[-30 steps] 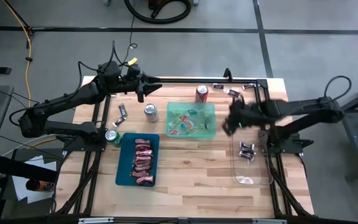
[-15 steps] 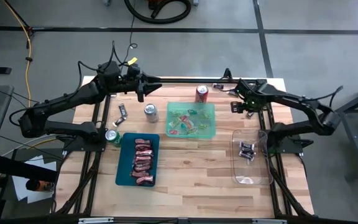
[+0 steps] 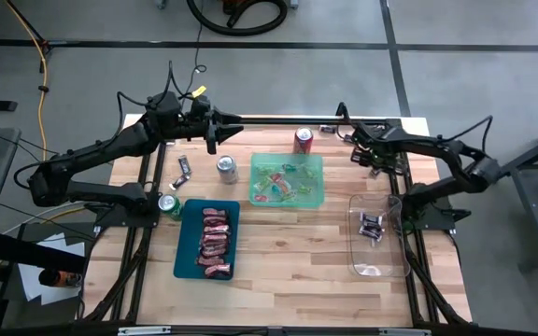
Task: Organize candy in baskets
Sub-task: Put the white brown chocolate into the transparent bin
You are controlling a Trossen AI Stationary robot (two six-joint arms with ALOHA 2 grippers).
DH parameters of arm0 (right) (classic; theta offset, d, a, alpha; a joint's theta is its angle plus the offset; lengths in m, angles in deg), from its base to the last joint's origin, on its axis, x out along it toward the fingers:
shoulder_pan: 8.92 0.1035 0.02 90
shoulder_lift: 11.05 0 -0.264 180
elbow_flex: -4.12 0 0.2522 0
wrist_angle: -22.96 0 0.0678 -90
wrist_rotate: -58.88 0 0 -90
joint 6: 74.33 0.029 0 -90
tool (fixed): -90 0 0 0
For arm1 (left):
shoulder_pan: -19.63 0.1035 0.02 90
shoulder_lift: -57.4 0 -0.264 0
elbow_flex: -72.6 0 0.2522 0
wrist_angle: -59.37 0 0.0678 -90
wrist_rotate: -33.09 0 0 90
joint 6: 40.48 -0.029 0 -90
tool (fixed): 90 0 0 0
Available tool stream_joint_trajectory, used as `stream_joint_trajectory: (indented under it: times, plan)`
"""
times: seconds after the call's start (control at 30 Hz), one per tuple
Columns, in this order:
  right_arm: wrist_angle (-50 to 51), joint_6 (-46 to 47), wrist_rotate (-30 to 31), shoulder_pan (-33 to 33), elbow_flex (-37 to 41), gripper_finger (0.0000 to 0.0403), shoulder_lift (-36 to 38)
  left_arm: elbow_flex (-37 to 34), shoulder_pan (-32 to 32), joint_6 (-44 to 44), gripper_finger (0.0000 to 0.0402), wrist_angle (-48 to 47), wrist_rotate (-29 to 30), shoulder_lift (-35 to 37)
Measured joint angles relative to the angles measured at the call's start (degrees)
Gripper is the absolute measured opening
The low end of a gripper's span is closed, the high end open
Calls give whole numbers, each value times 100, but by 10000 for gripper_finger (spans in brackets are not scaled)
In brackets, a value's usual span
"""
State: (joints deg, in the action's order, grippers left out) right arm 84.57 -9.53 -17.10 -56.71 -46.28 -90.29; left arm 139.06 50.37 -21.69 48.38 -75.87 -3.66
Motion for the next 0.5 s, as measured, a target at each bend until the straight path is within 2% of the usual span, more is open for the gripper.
stream_joint_trajectory:
  times: [0.2,0.3,0.4,0.5]
  plan:
    - [-191,571,76,7,324,227,-170,0,0,128,195,2,6,0]
    - [-271,579,87,24,441,202,-162,0,0,161,195,2,7,0]
    - [-266,495,167,96,449,143,-163,0,8,160,195,22,7,0]
    - [-98,122,384,239,413,47,-91,-5,83,160,195,53,5,67]
